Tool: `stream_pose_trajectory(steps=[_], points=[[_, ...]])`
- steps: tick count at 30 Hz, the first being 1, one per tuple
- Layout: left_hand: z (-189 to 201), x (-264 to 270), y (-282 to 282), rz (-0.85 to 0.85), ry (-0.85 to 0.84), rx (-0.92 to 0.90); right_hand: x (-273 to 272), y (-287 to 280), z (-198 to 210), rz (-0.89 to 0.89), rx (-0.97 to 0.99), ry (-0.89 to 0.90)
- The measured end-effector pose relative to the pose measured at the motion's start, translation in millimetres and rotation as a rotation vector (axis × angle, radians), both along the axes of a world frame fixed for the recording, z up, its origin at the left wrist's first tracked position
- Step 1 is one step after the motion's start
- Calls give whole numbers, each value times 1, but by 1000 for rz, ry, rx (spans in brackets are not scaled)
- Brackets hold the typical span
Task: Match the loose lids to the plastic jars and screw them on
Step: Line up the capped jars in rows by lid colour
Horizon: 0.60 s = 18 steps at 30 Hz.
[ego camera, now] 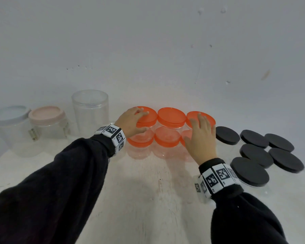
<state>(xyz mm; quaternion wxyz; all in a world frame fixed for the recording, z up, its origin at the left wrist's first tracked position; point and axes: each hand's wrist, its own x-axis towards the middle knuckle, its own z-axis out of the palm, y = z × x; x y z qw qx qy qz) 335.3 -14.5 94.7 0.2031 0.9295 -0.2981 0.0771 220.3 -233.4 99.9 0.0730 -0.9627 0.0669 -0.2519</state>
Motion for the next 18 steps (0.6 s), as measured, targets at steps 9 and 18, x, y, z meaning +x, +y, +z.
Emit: stream_pose_trajectory(steps=[9,18], points=[[3,-36,-11,-103,-278,-170,-107,-6,8,140,101,-174],[-23,-149,-121,-364,80,-418,-160,-134,4,-129,220,-213]])
